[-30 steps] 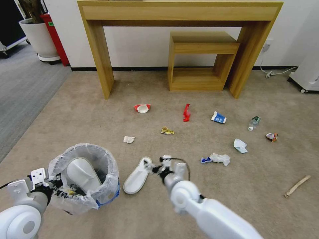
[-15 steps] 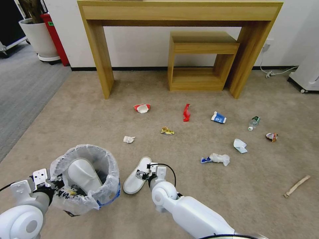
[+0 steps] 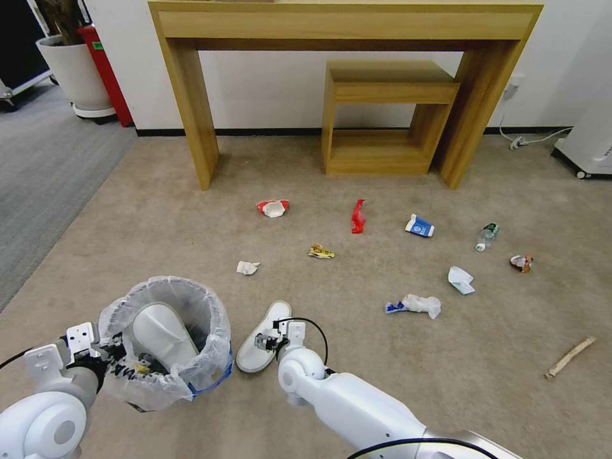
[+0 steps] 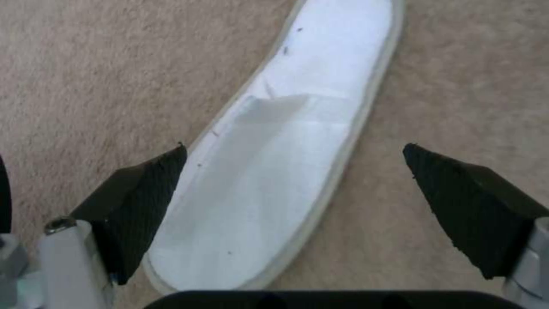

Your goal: Pick up the trash bin and place the garbage on the floor into it.

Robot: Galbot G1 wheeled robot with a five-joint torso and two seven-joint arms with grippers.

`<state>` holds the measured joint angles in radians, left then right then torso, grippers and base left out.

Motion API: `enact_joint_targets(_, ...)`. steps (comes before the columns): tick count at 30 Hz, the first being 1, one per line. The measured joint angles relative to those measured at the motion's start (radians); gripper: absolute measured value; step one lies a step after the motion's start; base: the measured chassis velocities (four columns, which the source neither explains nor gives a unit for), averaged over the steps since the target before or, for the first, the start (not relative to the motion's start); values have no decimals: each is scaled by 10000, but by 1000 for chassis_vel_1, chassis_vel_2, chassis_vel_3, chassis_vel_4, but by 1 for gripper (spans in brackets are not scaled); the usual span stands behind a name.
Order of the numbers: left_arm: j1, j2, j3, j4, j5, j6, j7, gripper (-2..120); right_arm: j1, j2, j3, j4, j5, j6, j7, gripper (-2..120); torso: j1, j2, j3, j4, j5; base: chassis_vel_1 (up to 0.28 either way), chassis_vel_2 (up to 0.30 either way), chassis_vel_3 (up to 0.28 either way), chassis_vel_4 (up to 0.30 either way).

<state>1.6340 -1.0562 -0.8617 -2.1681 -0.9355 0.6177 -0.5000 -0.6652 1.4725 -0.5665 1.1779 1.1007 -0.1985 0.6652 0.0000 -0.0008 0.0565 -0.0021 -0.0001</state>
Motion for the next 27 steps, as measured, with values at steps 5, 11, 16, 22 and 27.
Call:
enact_joint_targets(5,2,26,10,0,-7,-29,7,1,246,513,-165,-693,-13,146,-118,96,0,0,0,1,0,0,0,0,0)
enact_joint_targets(11,-38,88,29,17,-39,-37,20,1,313,754,-172,-1044,-79,206,-138,96,0,0,0,1,-1,0,0,0,0)
enact_joint_targets(16,-86,157,107,30,-70,-41,22,1,488,1214,-227,-1755,-198,408,-270,93,0,0,0,1,-1,0,0,0,0)
enact_joint_targets(22,-84,162,129,-12,-71,-60,26,1,645,1375,-270,-2020,-231,480,-320,92,0,0,0,1,0,0,0,0,0)
enact_joint_targets(27,-91,180,128,-35,-73,-69,26,1,688,1380,-272,-2158,-260,504,-332,92,0,0,0,1,1,0,0,0,0)
